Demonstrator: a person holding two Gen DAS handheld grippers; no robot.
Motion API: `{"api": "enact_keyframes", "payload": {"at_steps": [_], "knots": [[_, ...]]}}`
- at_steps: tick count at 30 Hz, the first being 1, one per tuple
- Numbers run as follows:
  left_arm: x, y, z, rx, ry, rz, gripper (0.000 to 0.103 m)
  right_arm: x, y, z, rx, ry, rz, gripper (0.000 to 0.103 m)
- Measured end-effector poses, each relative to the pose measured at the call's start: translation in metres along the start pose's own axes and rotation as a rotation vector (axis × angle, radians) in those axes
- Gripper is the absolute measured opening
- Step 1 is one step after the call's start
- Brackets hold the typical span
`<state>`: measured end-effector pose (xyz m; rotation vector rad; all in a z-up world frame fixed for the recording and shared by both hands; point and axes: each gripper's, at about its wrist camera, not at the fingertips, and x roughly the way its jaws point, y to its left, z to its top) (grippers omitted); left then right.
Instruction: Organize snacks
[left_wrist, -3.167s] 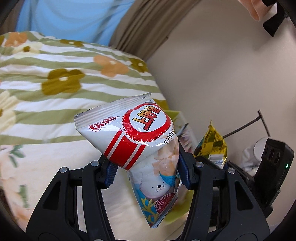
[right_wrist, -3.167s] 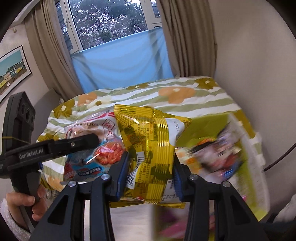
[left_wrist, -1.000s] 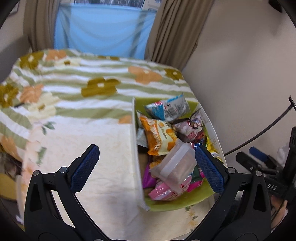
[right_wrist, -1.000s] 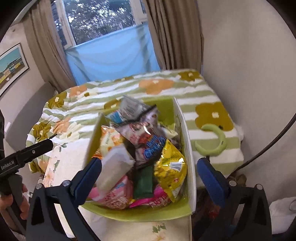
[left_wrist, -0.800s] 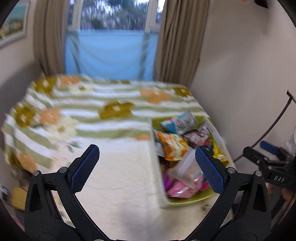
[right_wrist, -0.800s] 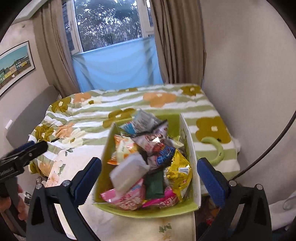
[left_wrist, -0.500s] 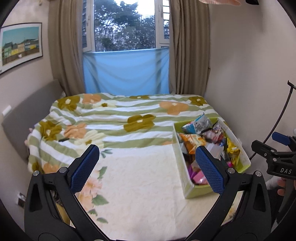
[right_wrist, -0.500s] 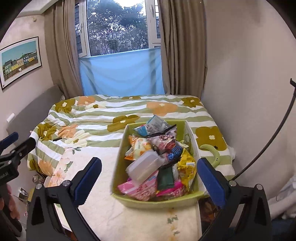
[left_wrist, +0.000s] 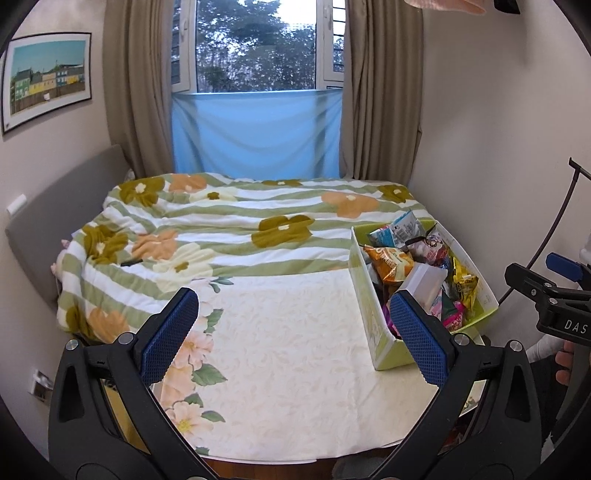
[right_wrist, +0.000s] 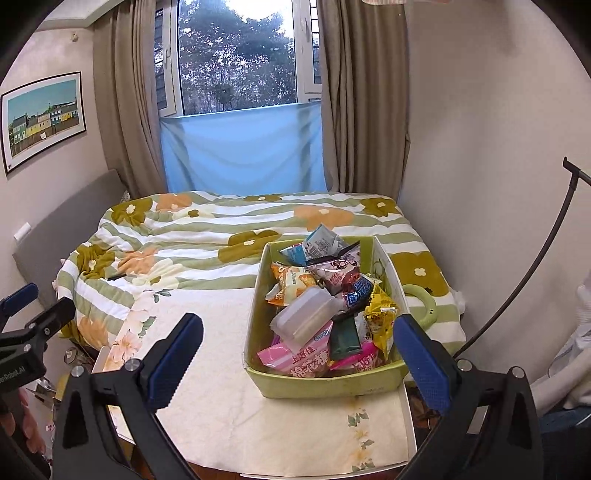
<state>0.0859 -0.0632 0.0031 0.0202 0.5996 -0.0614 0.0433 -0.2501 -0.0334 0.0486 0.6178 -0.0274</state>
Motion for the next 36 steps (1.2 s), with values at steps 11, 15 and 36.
{"api": "enact_keyframes", "payload": {"at_steps": [11,15,36], "knots": [[0.004,-0.001,0.004,0.013,0.0,-0.002,0.103,0.0,0.001,-0.001,-0.001,0.002,-0.002,0.102],[0.006,0.001,0.002,0.01,0.013,-0.003,0.103,0.001,0.0,0.0,-0.001,0.004,-0.001,0.102],[0.002,0.014,0.0,-0.029,0.002,-0.01,0.103,0.006,0.005,0.002,-0.007,0.006,0.003,0.102]]}}
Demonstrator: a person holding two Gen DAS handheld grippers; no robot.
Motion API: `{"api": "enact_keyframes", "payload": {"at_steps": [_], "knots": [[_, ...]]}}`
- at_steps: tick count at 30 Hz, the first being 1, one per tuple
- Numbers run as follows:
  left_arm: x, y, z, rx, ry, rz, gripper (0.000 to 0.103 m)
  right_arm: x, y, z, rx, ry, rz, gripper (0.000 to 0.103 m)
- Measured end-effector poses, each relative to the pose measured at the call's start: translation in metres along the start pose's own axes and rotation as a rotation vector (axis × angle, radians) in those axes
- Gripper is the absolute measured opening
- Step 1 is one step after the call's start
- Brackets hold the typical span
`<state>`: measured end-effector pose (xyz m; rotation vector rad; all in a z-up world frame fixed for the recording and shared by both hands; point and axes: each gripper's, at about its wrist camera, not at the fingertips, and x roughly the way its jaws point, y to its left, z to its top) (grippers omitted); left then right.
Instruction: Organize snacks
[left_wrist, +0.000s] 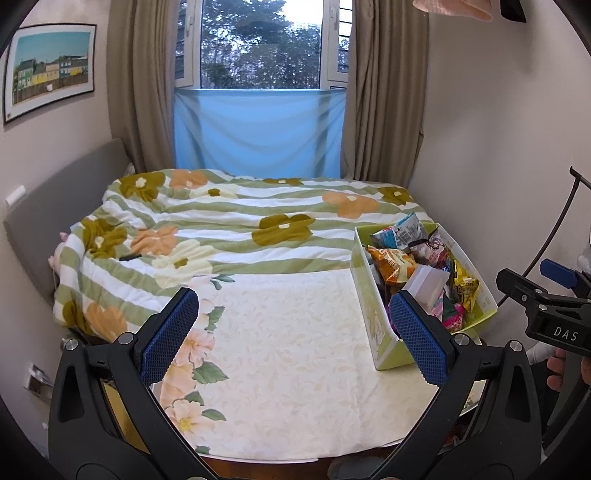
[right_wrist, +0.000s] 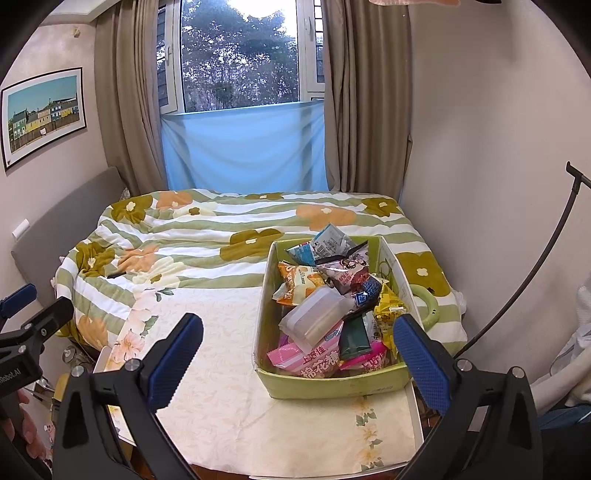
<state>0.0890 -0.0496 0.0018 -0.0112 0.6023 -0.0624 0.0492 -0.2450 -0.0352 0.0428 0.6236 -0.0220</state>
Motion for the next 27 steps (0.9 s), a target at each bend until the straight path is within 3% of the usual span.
{"api": "enact_keyframes", "payload": {"at_steps": [17,23,27], "knots": [[-0.012,-0.002,0.003,0.019,-0.063,-0.014,0.103,0.002,0.012,-0.001,0.002,-0.004,0.002,0.102],[-0.009,0.0,0.006,-0.009,-0.051,-0.032,0.103,0.003,0.013,0.0,0.0,-0.004,0.004,0.102],[-0.011,0.002,0.006,-0.017,-0.066,-0.008,0.103,0.003,0.013,0.001,-0.001,-0.003,0.005,0.102]]}}
